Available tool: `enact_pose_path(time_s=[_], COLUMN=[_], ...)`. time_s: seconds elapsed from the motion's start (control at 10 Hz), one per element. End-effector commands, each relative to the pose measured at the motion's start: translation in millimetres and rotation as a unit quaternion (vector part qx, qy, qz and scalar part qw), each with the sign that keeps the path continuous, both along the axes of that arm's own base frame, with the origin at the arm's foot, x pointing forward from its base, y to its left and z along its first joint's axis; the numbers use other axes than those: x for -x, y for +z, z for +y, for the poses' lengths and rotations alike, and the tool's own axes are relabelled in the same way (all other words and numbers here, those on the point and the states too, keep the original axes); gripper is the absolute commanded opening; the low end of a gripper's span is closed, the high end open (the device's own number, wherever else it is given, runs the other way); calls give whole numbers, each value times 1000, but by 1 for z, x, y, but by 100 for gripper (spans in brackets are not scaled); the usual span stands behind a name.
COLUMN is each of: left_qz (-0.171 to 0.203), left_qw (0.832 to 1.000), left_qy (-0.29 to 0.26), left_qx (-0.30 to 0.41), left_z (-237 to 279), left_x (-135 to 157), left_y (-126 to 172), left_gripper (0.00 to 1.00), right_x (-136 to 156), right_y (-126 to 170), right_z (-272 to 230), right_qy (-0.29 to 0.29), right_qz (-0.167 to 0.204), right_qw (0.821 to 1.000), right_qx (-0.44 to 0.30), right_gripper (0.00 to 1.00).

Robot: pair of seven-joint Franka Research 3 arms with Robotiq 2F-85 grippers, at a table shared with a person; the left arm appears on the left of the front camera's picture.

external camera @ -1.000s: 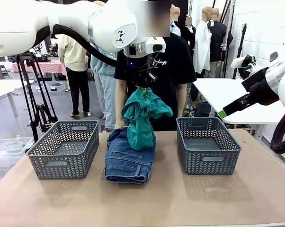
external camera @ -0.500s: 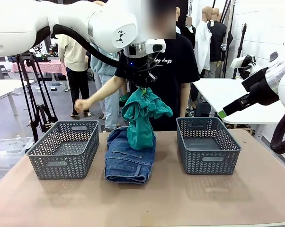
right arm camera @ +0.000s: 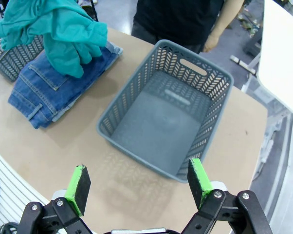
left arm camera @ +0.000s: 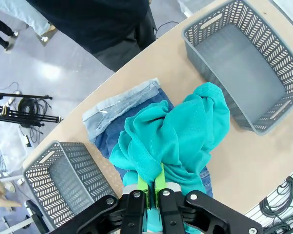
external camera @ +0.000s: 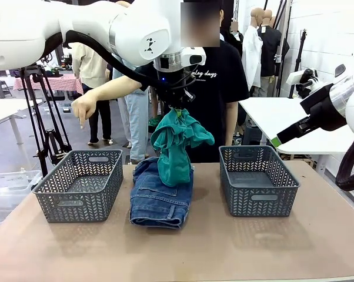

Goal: Sort the tops and bottoms.
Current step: Sort the clothes according to human instructions.

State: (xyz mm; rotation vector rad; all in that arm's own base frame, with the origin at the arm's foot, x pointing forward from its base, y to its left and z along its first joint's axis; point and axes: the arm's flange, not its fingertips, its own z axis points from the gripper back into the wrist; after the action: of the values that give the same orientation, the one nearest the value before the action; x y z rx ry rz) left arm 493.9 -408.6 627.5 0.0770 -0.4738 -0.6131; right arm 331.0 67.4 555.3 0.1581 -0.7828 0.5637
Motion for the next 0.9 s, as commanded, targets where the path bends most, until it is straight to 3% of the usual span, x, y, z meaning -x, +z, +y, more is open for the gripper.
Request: enact_pose_path(time_s=[0.0,0.8], left_qz=[3,0], left_qw=[1000,1000], left_qy=[3,0], left_qx=[6,0], left_z=[3,0], left_x=[2,0], left_y=[4,0], left_gripper=[0,0], right_x=[0,0], right_y=[-1,-1], right_z=[0,0], right_qy=[1,1], right_qz=[2,2], right_qw=[1000,1000], right_qx=[-6,-6], right_gripper=[100,100])
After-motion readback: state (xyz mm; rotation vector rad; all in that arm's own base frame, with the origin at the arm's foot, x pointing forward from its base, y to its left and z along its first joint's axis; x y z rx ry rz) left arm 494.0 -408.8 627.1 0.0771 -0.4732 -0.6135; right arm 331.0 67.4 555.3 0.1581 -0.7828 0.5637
